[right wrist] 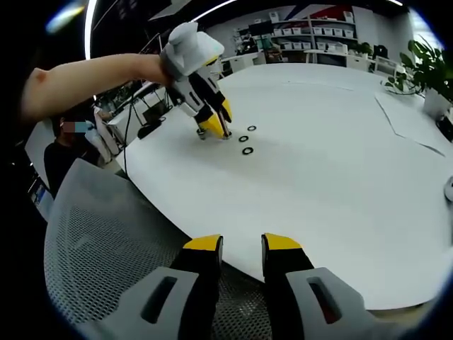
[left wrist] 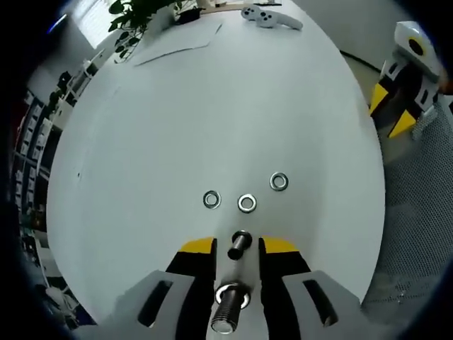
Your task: Place the washer onto the threaded stud by aligning its center hole with the stud, sliding it down to the base, and recovering from edge contact or off-axis alignment until the washer reaches the visible bottom stop.
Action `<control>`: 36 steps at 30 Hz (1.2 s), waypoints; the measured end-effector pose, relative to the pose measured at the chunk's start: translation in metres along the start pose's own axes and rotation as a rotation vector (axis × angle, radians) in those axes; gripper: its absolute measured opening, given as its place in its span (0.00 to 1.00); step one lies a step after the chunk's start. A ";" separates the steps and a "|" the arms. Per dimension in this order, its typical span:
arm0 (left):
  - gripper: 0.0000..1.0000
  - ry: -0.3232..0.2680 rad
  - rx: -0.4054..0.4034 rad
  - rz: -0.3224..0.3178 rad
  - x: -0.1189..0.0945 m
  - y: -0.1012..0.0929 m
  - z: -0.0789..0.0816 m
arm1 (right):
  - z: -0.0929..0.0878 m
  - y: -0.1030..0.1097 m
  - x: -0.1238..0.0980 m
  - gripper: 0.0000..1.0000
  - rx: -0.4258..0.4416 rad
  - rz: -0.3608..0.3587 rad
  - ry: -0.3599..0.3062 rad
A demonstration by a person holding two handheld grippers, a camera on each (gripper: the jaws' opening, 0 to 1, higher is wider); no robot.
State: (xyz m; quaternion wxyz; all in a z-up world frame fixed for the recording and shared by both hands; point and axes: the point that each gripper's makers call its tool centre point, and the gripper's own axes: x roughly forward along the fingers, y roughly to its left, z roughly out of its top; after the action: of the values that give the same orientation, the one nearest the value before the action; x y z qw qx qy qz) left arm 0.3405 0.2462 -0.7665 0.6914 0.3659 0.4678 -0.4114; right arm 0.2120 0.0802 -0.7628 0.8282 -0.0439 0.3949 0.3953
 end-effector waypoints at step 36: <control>0.27 -0.139 0.024 -0.012 -0.015 -0.030 0.051 | 0.001 -0.001 -0.001 0.25 -0.007 -0.007 -0.005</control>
State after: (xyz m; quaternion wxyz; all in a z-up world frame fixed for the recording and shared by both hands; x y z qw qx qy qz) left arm 0.3276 0.1927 -0.7408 0.7154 0.3420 0.4159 -0.4453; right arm 0.2133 0.0796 -0.7617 0.8304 -0.0471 0.3912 0.3940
